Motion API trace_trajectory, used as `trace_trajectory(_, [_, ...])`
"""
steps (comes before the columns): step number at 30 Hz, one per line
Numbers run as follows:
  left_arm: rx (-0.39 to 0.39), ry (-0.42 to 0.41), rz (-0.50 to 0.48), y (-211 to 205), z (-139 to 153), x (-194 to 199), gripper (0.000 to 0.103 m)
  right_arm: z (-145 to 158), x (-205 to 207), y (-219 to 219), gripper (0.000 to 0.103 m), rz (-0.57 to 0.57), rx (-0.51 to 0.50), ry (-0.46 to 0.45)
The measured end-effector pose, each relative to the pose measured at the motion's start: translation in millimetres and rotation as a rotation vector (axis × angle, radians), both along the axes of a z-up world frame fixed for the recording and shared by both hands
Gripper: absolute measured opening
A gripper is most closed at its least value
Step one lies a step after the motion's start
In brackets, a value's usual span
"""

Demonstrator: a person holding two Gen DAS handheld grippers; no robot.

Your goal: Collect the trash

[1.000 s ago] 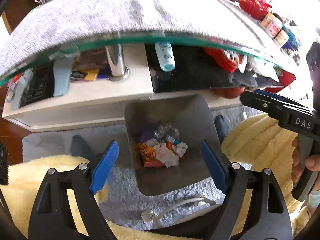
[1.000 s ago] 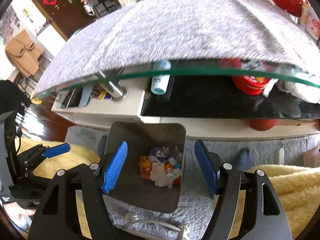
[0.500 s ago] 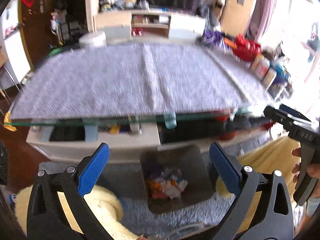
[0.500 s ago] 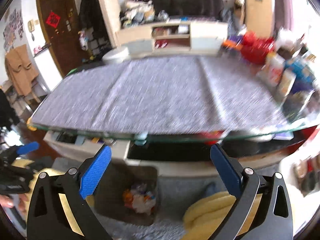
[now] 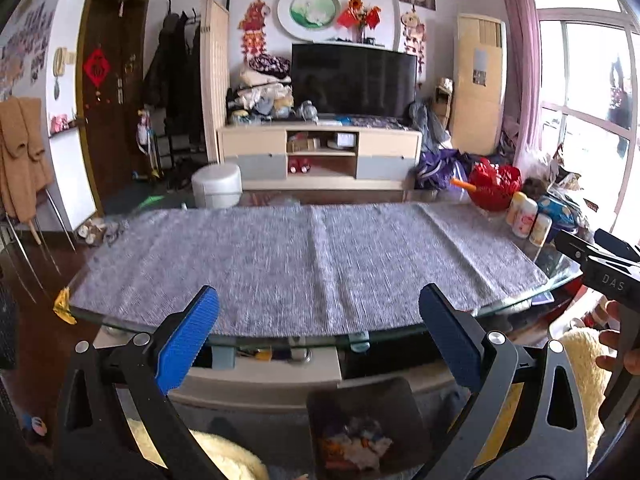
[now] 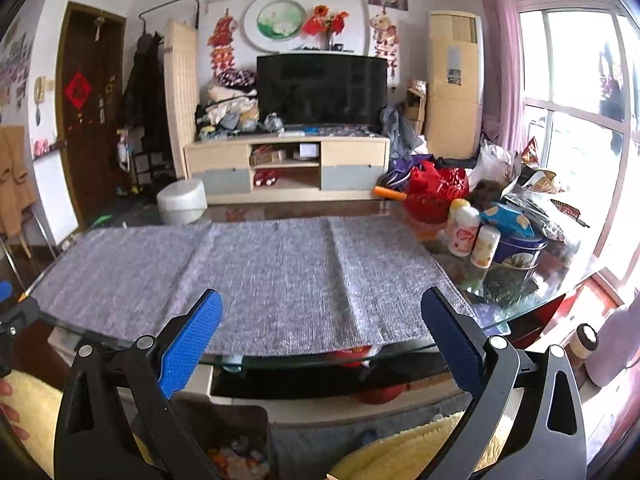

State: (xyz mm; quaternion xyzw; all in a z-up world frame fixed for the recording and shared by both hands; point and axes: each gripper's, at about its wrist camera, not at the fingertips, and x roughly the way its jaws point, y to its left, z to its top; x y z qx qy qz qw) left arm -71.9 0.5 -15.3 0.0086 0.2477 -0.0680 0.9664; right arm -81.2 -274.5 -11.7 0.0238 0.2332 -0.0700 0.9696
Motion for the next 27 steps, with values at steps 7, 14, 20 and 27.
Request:
trace_trajectory(7, [0.031, -0.032, 0.034, -2.0, 5.2, -0.1, 0.095, 8.8, -11.6, 4.1, 0.100, 0.002, -0.022, -0.059])
trace_trajectory(14, [0.043, -0.064, 0.036, -0.7, 11.4, -4.2, 0.095, 8.4, -13.5, 11.8, 0.100, 0.017, -0.044, -0.066])
trace_trajectory(20, [0.034, -0.083, 0.041, 2.1, 15.5, -7.0, 0.095, 6.8, -9.9, 18.1, 0.100, 0.033, -0.041, -0.047])
trace_trajectory(27, [0.034, -0.092, 0.037, 1.1, 19.3, -7.4, 0.095, 7.8, -11.9, 16.4, 0.100, 0.029, -0.029, -0.040])
